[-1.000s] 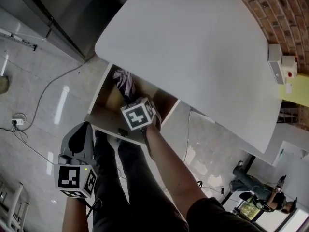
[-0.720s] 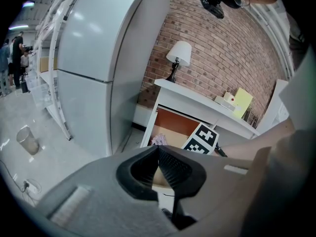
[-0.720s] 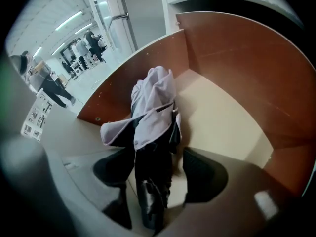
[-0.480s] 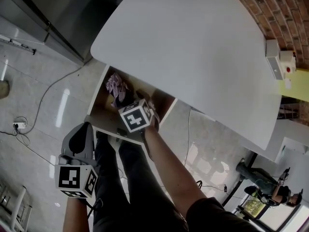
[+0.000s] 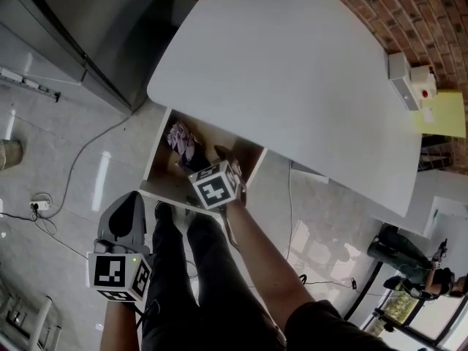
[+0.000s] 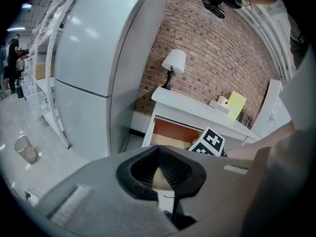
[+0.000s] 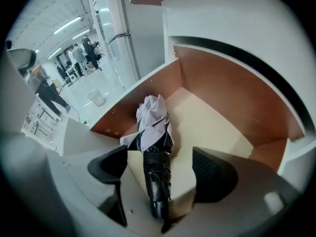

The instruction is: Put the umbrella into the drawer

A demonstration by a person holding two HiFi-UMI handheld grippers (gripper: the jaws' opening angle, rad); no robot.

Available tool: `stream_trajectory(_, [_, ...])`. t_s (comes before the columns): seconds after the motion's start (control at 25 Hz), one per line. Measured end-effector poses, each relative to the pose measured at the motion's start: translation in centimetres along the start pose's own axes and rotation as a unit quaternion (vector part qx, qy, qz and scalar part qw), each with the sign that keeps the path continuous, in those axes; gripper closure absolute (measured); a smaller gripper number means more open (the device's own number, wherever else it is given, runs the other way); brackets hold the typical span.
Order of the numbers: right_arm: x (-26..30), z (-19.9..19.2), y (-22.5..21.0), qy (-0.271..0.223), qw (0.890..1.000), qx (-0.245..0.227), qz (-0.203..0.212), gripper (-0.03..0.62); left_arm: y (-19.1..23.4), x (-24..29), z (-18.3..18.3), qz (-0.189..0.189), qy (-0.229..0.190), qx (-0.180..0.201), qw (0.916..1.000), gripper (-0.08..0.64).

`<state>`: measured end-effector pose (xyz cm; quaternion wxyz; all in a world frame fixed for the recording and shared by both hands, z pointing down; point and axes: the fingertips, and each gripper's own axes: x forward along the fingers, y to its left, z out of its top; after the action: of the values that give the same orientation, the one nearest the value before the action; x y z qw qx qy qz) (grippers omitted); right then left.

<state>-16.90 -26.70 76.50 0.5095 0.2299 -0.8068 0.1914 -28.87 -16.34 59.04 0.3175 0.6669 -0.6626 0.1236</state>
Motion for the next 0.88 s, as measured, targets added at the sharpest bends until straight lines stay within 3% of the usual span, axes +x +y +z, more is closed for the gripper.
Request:
stream_trajectory(0.52, [-10.1,4.1,3.8,-0.064,0.997,0.046,0.001,0.187,1.1,-4.4,5.7,-0.029,-0.024,0.041,0.9984,0.549])
stream_trajectory(0.88, [-20.5,7.8,4.5,-0.130,0.989,0.070,0.006,0.186,-2.3,-5.0,11.8,-0.096,-0.051,0.060,0.9923,0.549])
